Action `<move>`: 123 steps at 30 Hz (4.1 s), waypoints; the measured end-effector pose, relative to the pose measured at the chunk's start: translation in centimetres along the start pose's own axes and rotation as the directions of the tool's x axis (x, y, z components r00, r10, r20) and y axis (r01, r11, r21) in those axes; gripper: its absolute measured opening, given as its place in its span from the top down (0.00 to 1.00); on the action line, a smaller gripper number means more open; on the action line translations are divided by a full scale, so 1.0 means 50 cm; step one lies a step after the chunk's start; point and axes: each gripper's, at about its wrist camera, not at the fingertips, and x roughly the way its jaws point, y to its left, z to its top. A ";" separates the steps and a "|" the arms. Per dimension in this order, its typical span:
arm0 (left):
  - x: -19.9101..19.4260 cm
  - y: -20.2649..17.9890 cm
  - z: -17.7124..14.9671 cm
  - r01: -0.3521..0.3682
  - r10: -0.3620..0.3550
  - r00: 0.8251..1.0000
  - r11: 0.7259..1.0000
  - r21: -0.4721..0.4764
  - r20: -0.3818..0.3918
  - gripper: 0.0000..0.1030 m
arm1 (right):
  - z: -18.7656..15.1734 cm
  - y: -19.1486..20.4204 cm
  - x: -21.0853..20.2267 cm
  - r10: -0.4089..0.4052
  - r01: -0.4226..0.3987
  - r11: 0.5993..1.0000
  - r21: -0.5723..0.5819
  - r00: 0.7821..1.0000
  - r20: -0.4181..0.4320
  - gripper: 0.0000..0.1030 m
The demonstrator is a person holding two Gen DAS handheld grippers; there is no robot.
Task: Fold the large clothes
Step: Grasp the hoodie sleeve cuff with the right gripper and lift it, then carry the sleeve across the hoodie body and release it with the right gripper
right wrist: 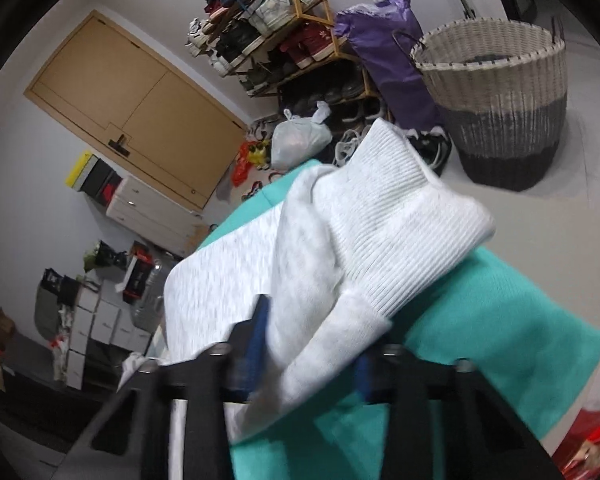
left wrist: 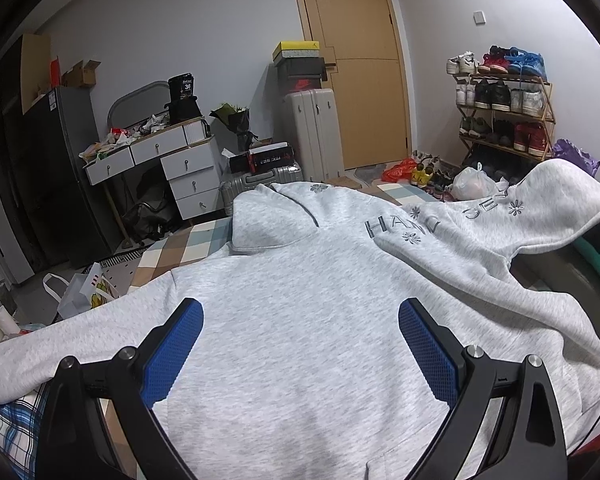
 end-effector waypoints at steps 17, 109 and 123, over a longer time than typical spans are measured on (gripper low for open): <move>-0.001 0.056 -0.018 -0.115 0.114 0.993 0.993 0.031 0.016 0.07 | 0.130 0.348 -0.040 -0.294 0.457 0.813 -0.361 0.857 0.424 0.93; 0.029 0.396 -0.087 -0.416 0.377 0.910 0.824 -0.386 -0.175 0.07 | -0.513 0.656 0.668 -0.304 -0.011 0.459 -0.888 0.938 -0.168 0.51; 0.041 0.388 -0.100 -0.384 0.319 0.921 0.843 -0.376 -0.225 0.07 | -0.540 0.534 0.542 -0.256 -0.074 0.468 -0.881 0.942 -0.215 0.40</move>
